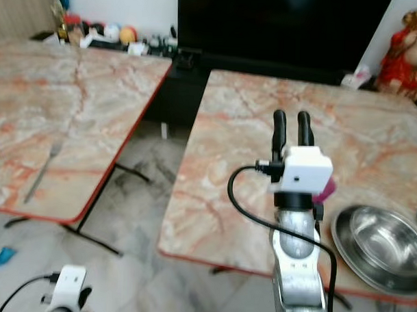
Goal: Setting the table
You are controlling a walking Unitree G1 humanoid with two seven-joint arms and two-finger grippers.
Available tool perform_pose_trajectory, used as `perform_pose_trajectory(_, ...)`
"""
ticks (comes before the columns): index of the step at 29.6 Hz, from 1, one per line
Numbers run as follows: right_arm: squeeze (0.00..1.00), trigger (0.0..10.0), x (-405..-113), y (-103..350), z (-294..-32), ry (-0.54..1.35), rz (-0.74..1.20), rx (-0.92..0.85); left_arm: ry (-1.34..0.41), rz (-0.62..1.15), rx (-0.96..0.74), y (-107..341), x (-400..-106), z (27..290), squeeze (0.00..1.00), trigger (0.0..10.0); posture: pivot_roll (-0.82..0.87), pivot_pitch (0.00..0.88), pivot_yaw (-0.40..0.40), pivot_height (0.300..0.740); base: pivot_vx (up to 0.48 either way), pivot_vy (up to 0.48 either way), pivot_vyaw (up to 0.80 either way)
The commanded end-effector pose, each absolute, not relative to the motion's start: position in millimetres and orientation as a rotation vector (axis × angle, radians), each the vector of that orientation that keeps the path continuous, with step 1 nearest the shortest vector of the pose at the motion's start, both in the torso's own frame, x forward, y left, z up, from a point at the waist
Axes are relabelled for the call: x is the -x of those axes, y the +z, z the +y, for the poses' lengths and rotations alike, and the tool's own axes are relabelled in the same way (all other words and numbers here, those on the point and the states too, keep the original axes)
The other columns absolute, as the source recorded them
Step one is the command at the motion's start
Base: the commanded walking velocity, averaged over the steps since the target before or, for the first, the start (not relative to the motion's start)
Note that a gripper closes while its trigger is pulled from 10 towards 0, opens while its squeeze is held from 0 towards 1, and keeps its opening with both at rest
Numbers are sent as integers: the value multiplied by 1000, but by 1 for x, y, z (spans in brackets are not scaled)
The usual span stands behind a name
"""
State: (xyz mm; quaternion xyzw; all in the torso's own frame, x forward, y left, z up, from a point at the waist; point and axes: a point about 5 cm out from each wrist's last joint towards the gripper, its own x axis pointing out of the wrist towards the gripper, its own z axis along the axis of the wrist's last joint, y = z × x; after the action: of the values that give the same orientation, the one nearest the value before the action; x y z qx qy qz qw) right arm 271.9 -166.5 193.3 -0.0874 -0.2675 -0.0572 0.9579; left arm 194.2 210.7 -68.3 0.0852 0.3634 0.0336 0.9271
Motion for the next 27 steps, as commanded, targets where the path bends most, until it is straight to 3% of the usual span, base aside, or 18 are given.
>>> perform_pose_trajectory(1, 0, 10000, -272, 195, -167, -122, -548, 171, 74, 755, -187, -69, -192, 215, 0, 10000, 88, 0, -37, 740, 0, 480, 0)
perform_pose_trajectory(27, 0, 10000, -278, 182, -161, -100, -488, 161, 88, 756, -190, -69, -190, 219, 0, 10000, 94, 0, -37, 740, 0, 480, 0)
